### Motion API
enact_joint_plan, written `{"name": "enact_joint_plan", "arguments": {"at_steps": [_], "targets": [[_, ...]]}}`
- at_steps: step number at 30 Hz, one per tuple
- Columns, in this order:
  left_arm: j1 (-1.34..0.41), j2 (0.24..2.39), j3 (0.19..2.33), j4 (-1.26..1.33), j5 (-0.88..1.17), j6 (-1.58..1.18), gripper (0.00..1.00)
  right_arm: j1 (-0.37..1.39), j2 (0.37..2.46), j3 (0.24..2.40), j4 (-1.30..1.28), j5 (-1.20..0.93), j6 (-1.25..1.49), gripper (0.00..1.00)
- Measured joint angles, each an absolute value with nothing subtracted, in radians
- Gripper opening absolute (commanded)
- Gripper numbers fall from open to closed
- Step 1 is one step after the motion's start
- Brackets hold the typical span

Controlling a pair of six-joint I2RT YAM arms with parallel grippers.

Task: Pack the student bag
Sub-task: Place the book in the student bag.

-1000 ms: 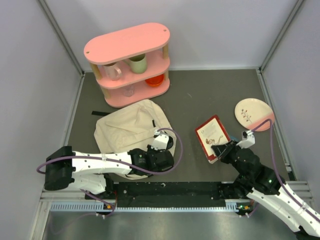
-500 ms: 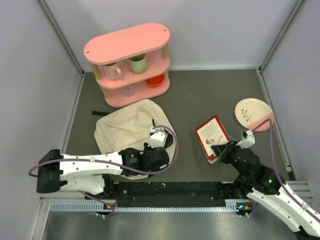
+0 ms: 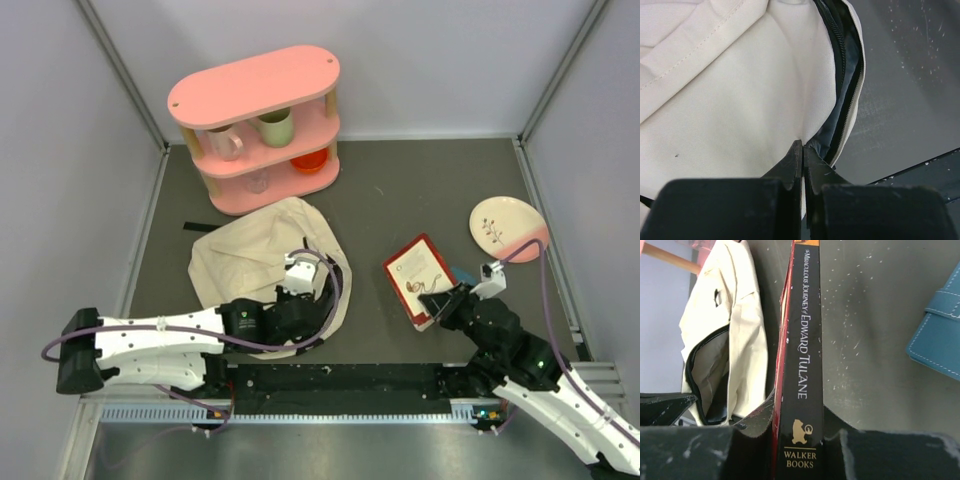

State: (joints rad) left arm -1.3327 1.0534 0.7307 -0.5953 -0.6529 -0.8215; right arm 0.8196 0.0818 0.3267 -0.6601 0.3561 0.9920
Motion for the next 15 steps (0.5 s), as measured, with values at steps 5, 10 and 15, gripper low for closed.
{"name": "enact_joint_plan", "arguments": {"at_steps": [5,10,15], "targets": [[-1.331,0.978,0.726,-0.61,-0.686,-0.82,0.0,0.82,0.044,0.342,-0.665,0.298,0.979,0.0],[-1.318,0.938,0.784,-0.638,-0.727,-0.769,0.0,0.82,0.049,0.466,-0.685,0.212,0.922,0.0],[-1.214,0.928,0.906,-0.634,-0.719,-0.653,0.0,0.82,0.133,0.574,-0.659,0.098,0.87,0.0]]}}
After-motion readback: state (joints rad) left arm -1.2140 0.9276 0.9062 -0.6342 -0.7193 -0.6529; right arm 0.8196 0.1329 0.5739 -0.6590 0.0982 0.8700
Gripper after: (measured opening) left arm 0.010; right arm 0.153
